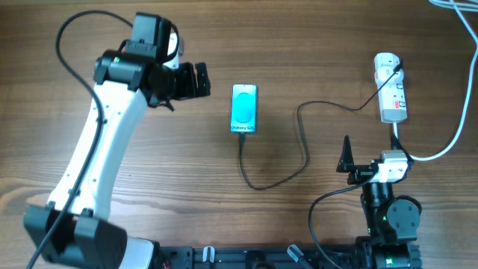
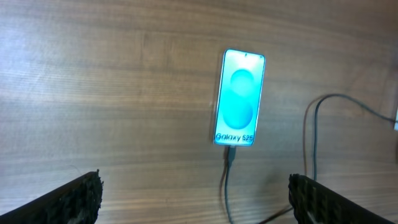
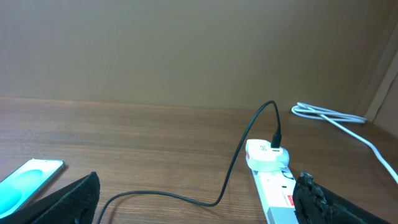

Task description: Plug charger to phone and switch on socket

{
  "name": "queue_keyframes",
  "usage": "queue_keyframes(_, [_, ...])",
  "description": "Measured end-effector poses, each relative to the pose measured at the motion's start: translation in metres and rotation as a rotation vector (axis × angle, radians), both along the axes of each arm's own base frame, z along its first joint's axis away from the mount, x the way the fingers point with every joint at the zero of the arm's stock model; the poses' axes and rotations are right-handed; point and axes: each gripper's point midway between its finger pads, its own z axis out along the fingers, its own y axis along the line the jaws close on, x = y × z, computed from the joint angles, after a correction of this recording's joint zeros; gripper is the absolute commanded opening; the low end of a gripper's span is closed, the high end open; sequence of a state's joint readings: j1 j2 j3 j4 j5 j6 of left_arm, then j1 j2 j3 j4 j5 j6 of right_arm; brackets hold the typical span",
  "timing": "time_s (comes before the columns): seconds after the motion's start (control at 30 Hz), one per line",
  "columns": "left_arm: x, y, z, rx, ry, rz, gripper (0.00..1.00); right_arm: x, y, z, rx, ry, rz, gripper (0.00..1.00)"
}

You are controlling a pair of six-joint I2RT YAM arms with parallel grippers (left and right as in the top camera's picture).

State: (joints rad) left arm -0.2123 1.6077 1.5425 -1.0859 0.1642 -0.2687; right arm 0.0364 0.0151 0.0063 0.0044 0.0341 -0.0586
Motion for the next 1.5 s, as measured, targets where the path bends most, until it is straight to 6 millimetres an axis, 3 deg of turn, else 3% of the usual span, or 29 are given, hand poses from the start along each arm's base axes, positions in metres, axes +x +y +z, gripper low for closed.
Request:
queue_keyframes(0.13, [-0.017, 0.006, -0.007, 0.0, -0.045, 0.005, 1.0, 0.0, 0.0, 0.0, 0.0, 0.0, 0.0, 1.0])
queue_keyframes(0.3, [-0.054, 0.013, -0.032, -0.003, -0.04, 0.003, 1.0, 0.0, 0.0, 0.0, 0.0, 0.0, 0.0, 1.0])
queue_keyframes(0.6, [-0.094, 0.013, -0.043, -0.085, -0.218, -0.022, 1.0, 0.0, 0.0, 0.0, 0.0, -0.002, 0.0, 1.0])
queue_keyframes(0.8, [-0.122, 0.037, -0.066, -0.087, -0.269, 0.049, 1.0, 0.0, 0.0, 0.0, 0.0, -0.002, 0.0, 1.0])
queue_keyframes(1.07, [-0.135, 0.045, -0.058, -0.113, -0.475, 0.063, 1.0, 0.0, 0.0, 0.0, 0.0, -0.002, 0.001, 1.0])
queue_keyframes(1.33, [-0.148, 0.049, -0.013, -0.127, -0.721, 0.052, 1.0, 0.0, 0.0, 0.0, 0.0, -0.002, 0.0, 1.0])
queue_keyframes(1.5, [-0.151, 0.051, -0.024, -0.125, -0.746, 0.058, 1.0, 0.0, 0.0, 0.0, 0.0, -0.002, 0.0, 1.0])
